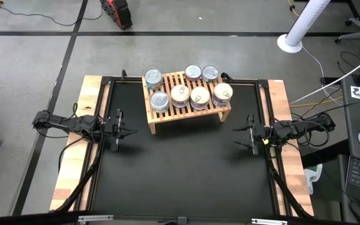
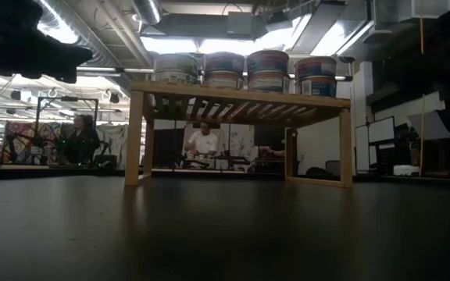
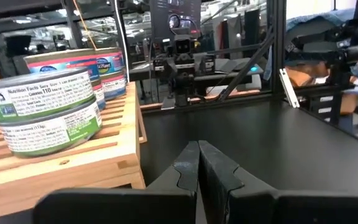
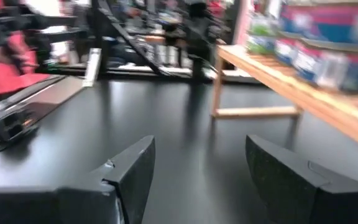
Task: Stack canned seafood by type on shelf
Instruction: Return to Home Position
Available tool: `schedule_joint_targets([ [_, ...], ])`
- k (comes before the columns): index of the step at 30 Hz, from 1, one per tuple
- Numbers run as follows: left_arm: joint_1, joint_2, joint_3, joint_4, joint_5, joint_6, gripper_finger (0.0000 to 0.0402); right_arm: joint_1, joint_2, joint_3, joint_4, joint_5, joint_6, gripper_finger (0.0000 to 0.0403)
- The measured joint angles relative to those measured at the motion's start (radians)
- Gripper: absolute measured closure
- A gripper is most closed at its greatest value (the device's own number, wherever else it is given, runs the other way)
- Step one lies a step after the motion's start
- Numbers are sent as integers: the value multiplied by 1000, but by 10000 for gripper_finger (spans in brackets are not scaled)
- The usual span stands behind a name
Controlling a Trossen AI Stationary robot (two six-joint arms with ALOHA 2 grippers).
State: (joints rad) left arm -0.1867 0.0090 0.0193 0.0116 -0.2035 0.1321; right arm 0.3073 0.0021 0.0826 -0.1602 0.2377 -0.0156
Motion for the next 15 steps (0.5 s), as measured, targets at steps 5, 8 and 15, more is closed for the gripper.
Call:
schedule_joint_targets([
  [5,0,0,0,0,-1,120,396,0,0,-1,84,-48,-116,155],
  [8,0,0,0,0,-1,162,396,0,0,-1,81,-48,-148,155],
  [15,0,0,0,0,-2,162,396,0,0,-29,118,-79,-148,155],
])
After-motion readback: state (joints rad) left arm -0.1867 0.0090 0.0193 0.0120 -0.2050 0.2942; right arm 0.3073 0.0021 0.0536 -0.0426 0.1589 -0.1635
